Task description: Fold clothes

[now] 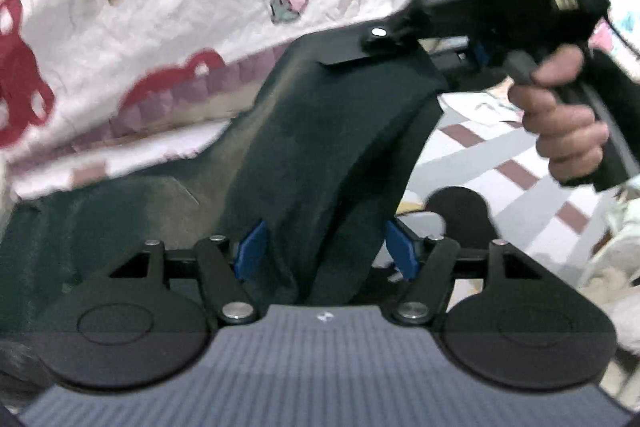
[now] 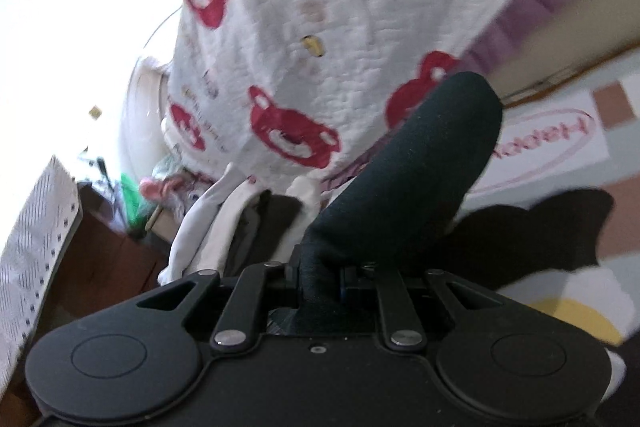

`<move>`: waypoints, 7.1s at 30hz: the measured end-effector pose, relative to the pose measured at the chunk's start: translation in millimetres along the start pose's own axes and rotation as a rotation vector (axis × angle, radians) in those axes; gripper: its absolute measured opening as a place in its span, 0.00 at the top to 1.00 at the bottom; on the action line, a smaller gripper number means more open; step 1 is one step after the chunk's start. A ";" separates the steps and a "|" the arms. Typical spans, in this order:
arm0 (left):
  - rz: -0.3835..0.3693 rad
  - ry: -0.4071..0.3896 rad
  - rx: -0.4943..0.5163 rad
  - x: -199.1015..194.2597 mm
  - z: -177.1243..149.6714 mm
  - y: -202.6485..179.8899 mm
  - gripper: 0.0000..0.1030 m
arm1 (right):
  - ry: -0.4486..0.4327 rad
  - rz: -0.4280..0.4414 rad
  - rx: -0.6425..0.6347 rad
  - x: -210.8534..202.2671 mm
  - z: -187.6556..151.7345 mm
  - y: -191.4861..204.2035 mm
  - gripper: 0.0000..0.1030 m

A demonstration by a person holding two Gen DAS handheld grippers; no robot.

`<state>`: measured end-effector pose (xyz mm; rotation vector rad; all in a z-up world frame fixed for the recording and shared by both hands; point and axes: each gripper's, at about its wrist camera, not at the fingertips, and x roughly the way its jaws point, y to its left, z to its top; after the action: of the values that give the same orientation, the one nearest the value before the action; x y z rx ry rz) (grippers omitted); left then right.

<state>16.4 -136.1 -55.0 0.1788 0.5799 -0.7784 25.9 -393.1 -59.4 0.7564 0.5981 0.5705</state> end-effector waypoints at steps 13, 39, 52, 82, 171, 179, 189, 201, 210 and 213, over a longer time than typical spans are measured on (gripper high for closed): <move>0.006 -0.208 -0.325 -53.7 19.8 68.1 0.37 | 0.126 0.070 -0.207 65.5 26.1 75.7 0.82; 0.037 -0.337 -0.631 -85.4 -28.8 163.5 0.41 | 0.289 0.135 -0.373 202.9 17.8 149.8 0.82; 0.129 -0.331 -0.791 -86.3 -69.2 215.8 0.41 | 0.435 0.092 -0.450 301.7 -21.7 163.0 0.82; 0.283 -0.068 -0.844 -51.3 -96.6 237.7 0.78 | 0.291 -0.360 -0.260 179.7 -22.7 26.9 0.62; 0.273 -0.029 -1.475 -92.1 -182.3 270.1 0.31 | 0.335 -0.301 -0.018 190.7 -22.1 -9.5 0.39; 0.286 -0.148 -1.440 -82.8 -183.2 272.4 0.32 | 0.332 -0.260 0.069 191.0 -27.0 -13.6 0.39; 0.338 -0.198 -1.259 -68.9 -170.9 270.7 0.60 | 0.285 -0.194 0.112 220.9 -25.4 -23.7 0.26; 0.294 -0.202 -1.001 -68.6 -126.4 248.6 0.73 | 0.180 -0.169 -0.247 200.9 8.4 29.6 0.59; 0.211 -0.188 -1.185 -53.9 -150.3 261.9 0.70 | 0.219 -0.247 -0.107 203.0 6.9 -8.9 0.50; 0.204 -0.193 -1.202 -49.9 -151.4 262.7 0.64 | 0.228 -0.248 -0.008 208.9 7.0 -24.3 0.37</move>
<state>109.1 134.3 -168.0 -0.9205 0.7425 -0.1519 181.5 -272.5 -133.7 0.6021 0.8866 0.4315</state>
